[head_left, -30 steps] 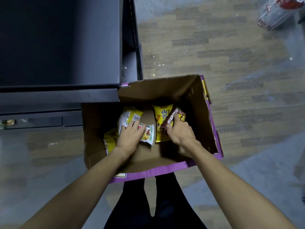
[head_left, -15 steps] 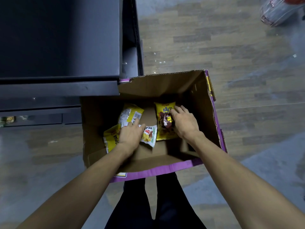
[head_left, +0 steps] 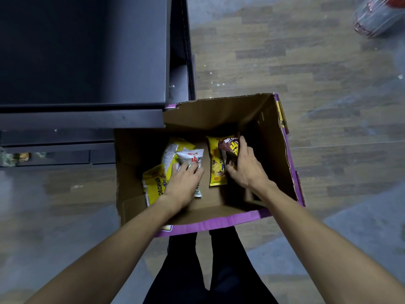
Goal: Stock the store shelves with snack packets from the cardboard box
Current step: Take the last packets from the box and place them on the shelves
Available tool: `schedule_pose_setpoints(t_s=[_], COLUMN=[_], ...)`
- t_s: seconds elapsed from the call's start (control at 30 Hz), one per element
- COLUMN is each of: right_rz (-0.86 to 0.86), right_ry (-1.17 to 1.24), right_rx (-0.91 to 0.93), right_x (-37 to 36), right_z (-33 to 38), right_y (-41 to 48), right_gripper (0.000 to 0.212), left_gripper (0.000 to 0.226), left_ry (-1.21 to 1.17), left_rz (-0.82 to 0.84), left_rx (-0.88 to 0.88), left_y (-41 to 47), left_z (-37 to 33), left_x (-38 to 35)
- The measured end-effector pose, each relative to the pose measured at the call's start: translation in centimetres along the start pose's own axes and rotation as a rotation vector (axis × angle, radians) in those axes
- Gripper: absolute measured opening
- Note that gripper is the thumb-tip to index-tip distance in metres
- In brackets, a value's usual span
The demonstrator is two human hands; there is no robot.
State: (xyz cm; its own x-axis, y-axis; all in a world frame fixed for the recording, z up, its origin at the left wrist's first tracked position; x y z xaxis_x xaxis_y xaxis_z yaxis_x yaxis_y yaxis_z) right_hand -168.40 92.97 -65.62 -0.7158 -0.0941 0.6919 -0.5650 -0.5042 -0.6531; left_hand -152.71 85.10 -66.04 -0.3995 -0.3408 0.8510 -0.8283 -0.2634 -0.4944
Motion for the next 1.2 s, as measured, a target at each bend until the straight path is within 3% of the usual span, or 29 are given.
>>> schedule_pose_setpoints(t_s=[0.13, 0.3, 0.47, 0.67, 0.9, 1.03, 1.2], right_rz=[0.109, 0.136, 0.203, 0.003, 0.156, 0.179, 0.302], right_ry=[-0.017, -0.216, -0.111, -0.143, -0.376, -0.454, -0.319], right_rx=[0.047, -0.003, -0.193, -0.208, -0.250, -0.287, -0.344], right_x=[-1.0, -1.8, -2.9, -1.1, -4.0, -5.3, -4.3], right_z=[-0.7, -0.3, -0.5, -2.7, -3.9, -4.3, -3.9], right_y=[-0.8, 0.1, 0.9, 1.0, 3.1, 3.8, 3.8], right_gripper=[0.109, 0.110, 0.114, 0.106, 0.109, 0.118, 0.116], left_gripper=[0.062, 0.082, 0.079, 0.098, 0.118, 0.113, 0.123], left_ry=[-0.188, -0.285, -0.382, -0.389, -0.367, -0.371, -0.404], left_rz=[-0.124, 0.028, -0.024, -0.034, 0.039, 0.090, 0.157], left_rx=[0.201, 0.330, 0.365, 0.348, 0.388, 0.407, 0.442], left_y=[-0.2, 1.1, 2.1, 2.7, 3.2, 3.8, 4.0], left_z=[-0.2, -0.2, -0.5, -0.6, -1.2, -1.2, -1.1], left_x=[0.7, -1.8, -2.7, -2.9, -3.0, -3.4, -3.8])
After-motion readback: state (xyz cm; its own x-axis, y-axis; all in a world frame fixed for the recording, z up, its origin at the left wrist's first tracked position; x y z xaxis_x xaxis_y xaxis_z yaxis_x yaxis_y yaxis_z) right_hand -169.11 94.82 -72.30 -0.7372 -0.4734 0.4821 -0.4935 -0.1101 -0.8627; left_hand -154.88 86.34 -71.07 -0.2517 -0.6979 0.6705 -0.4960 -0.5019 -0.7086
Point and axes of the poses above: each hand's wrist, its own y-axis towards the middle knuckle, its own x-axis out of the back of the hand, z = x × y, the point moved 7 cm from there along y, towards the middle knuckle, and after that the axes turned 8 degrees about -x, right-handed, at the moved point
